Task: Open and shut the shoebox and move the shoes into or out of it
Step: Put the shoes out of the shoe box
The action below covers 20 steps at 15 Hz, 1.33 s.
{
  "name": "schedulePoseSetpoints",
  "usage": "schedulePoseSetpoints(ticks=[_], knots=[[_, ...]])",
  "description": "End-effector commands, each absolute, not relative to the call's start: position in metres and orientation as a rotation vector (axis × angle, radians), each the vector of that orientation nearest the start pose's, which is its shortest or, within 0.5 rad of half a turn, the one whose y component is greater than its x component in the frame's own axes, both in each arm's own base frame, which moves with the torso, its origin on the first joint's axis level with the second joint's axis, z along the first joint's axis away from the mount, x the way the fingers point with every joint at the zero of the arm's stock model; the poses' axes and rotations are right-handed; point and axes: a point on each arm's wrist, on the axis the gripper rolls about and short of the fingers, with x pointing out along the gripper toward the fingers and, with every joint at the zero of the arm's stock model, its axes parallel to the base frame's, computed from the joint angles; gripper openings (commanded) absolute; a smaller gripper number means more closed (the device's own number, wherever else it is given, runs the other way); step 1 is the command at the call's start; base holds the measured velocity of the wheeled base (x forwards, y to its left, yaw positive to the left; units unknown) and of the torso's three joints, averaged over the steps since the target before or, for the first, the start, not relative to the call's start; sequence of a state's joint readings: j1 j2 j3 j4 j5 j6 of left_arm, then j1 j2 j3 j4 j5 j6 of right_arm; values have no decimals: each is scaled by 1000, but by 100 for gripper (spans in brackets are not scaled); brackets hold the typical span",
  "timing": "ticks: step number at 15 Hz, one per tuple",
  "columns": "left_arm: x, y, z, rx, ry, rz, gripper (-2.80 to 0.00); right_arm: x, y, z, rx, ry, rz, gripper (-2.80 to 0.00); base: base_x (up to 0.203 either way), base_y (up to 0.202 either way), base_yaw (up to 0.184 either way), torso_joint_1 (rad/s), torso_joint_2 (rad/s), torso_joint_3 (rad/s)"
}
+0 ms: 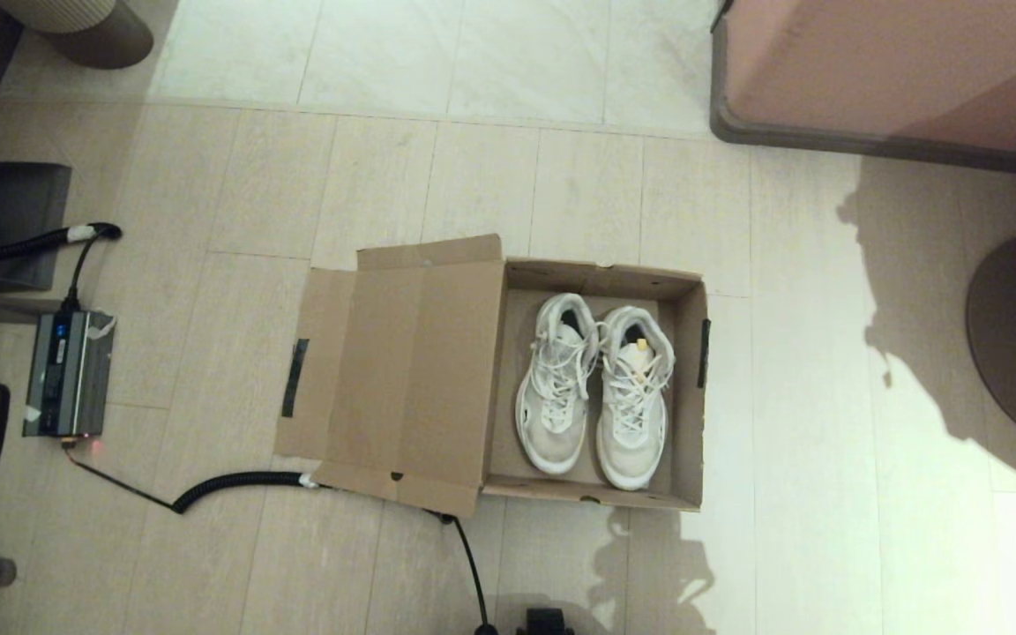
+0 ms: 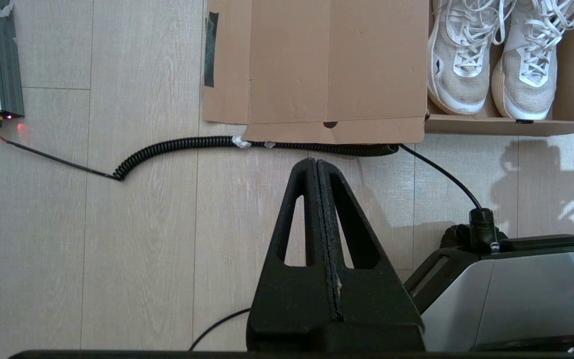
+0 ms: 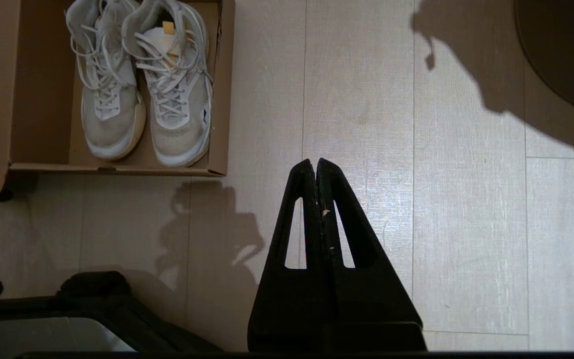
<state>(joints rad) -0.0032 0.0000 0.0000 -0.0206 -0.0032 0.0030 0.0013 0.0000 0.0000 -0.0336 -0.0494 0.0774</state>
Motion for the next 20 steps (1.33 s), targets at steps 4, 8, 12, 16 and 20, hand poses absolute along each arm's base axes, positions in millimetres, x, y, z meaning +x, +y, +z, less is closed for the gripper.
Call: schedulePoseSetpoints(ticks=[4,8,12,16,20], knots=[[-22,0,76,3,-12,-6,-280,-22,-1,75,32,-17,-41,-280,0,0,0,0,0,0],[-22,0,76,3,-13,-6,-280,-22,-1,75,14,-17,-40,-280,0,0,0,0,0,0],[-22,0,76,3,-12,-6,-280,-24,0,84,23,-51,-2,-280,0,0,0,0,0,0],[-22,0,76,3,-14,-6,-280,-8,3,164,188,10,120,-280,0,0,0,0,0,0],[-22,0,76,3,-13,-6,-280,100,10,205,401,382,234,-280,0,0,0,0,0,0]])
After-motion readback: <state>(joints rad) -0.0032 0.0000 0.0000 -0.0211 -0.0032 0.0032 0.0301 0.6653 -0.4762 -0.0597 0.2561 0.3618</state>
